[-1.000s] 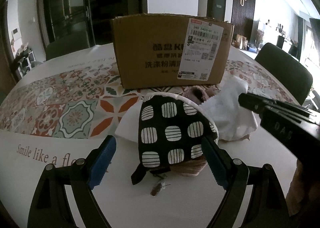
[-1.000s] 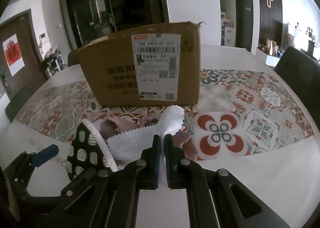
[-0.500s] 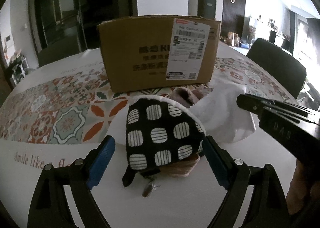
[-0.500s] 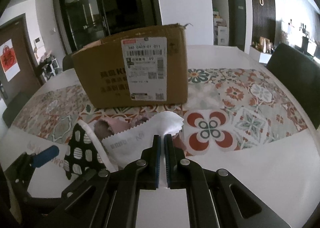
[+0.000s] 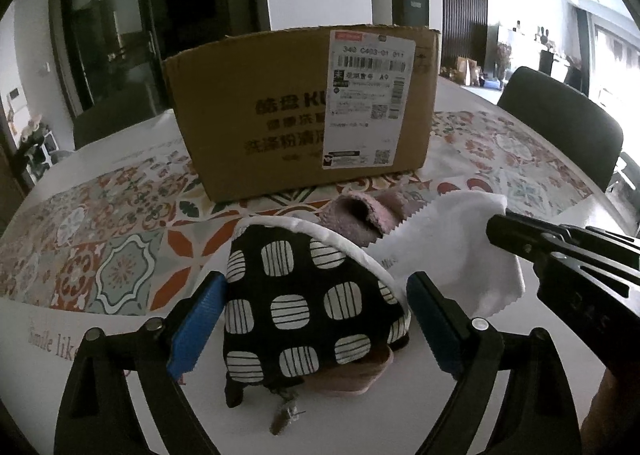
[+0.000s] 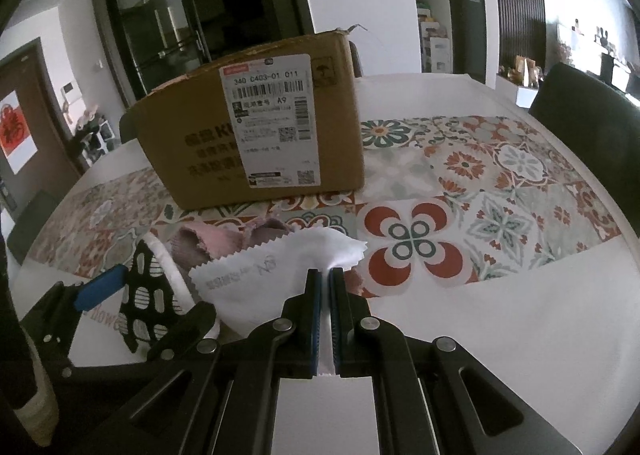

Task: Organize soft objects
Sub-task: 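Grasp the patterned pouch with the left tool while the right tool lifts the white cloth toward the box, then carry the black patterned pouch and white cloth over the open box, then open both tools to drop the pouch and cloth into the box, then move both tools back toward the pink towel and pink hair tie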

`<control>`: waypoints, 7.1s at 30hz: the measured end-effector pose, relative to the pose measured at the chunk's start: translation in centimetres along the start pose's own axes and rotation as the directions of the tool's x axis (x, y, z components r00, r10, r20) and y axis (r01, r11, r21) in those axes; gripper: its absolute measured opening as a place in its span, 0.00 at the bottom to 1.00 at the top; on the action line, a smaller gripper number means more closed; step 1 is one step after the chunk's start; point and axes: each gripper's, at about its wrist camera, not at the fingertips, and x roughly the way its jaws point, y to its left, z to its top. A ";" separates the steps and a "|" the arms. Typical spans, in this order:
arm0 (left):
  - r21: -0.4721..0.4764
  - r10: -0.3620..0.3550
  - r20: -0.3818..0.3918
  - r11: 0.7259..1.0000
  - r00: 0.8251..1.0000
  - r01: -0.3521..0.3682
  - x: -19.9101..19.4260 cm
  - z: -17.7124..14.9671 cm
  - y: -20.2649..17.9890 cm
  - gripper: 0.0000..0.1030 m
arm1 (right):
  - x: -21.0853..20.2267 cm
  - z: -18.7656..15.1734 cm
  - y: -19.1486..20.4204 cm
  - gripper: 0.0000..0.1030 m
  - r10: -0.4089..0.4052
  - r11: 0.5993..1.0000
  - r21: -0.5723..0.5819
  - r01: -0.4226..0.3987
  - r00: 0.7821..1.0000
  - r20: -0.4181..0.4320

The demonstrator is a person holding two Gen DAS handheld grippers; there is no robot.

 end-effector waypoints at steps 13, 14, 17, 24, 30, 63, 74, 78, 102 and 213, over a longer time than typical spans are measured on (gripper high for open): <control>-0.041 -0.036 0.024 0.998 0.999 0.037 -1.6 -0.1 1.4 0.58 | -1.2 0.2 1.8 0.06 0.032 0.999 -0.031 -0.031 0.999 0.019; -0.041 -0.037 0.028 0.998 0.999 0.038 -1.8 0.0 1.5 0.56 | -1.4 0.2 2.0 0.06 0.035 0.999 -0.036 -0.034 0.999 0.023; -0.045 -0.038 0.044 0.998 0.998 0.040 -2.8 0.3 1.7 0.53 | -1.8 0.4 2.3 0.06 0.041 0.998 -0.040 -0.040 0.999 0.030; -0.062 -0.026 0.072 0.998 0.997 0.030 -4.8 1.1 2.2 0.52 | -3.3 0.9 2.9 0.06 0.047 0.998 -0.048 -0.044 0.997 0.061; -0.073 -0.026 0.097 0.997 0.995 0.033 -6.4 1.8 2.5 0.52 | -5.0 1.5 3.5 0.06 0.049 0.997 -0.059 -0.043 0.994 0.099; -0.063 0.031 0.236 0.998 0.971 -0.017 -12.6 11.7 5.2 0.52 | -11.4 9.6 6.8 0.06 0.058 0.992 -0.124 -0.019 0.946 0.319; -0.048 0.031 0.285 0.999 0.958 -0.018 -12.6 16.0 6.2 0.52 | -11.8 14.3 7.7 0.06 0.074 0.989 -0.150 -0.018 0.922 0.380; -0.054 0.024 0.279 0.998 0.960 -0.009 -11.8 17.3 6.6 0.52 | -11.4 15.6 7.9 0.06 0.075 0.988 -0.156 -0.015 0.919 0.387; 0.000 -0.006 0.112 1.000 0.994 0.006 0.0 22.6 5.5 0.53 | -0.8 20.6 5.9 0.06 0.044 0.990 -0.144 -0.007 0.966 0.256; -0.083 -0.103 -0.149 0.992 0.984 0.091 -3.4 -1.8 -0.3 0.78 | -2.1 -0.4 0.6 0.81 0.043 0.995 -0.076 -0.057 0.984 -0.171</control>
